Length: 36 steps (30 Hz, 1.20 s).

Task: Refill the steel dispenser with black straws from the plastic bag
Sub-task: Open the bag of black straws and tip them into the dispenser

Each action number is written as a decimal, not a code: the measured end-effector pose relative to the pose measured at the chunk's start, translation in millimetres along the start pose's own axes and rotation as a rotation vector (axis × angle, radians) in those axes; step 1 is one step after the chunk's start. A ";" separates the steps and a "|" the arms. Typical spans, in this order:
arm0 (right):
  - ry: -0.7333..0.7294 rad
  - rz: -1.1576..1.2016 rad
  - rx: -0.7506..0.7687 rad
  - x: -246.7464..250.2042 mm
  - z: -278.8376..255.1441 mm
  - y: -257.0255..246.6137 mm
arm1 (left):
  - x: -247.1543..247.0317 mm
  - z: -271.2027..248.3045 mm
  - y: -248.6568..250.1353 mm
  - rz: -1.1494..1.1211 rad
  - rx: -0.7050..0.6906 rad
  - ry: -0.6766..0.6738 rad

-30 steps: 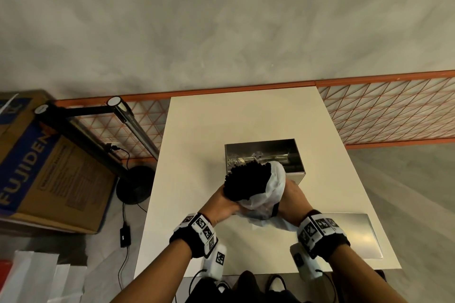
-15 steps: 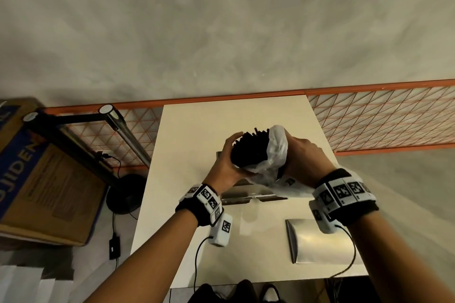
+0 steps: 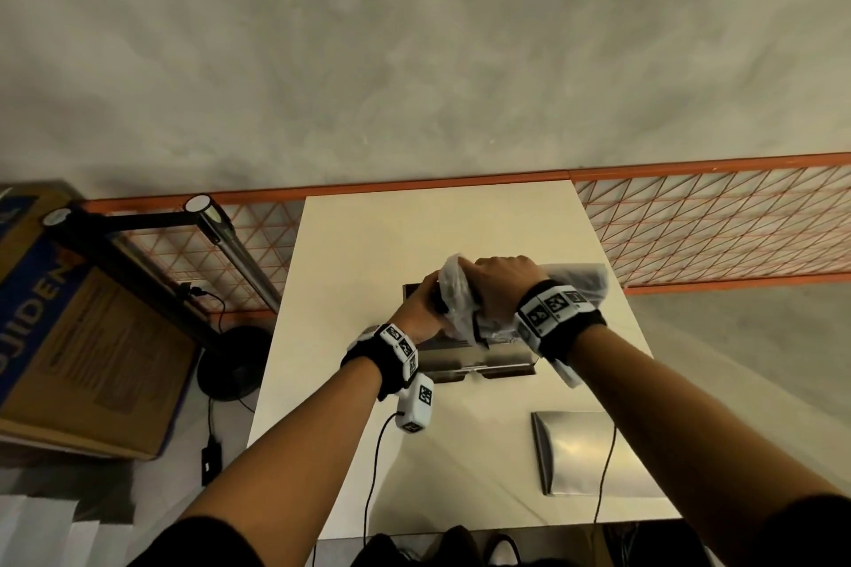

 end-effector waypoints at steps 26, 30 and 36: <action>-0.008 -0.037 0.068 -40.8 21.5 -9.3 | -16.6 21.8 -44.8 -0.941 0.346 -0.034; -0.009 -0.049 0.042 -45.4 21.6 -8.4 | -18.7 18.6 -47.5 -0.889 0.346 -0.050; -0.015 -0.044 -0.021 -48.6 24.4 -4.2 | -20.1 27.9 -62.8 -0.784 0.325 -0.019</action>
Point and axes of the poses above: each hand's wrist, its own z-axis towards the middle knuckle, its own x-axis out of the back of the hand, y = z × x, the point moved 9 cm from there along z, towards the middle knuckle, and after that the axes turned 14 degrees about x, right-handed, at the moved point
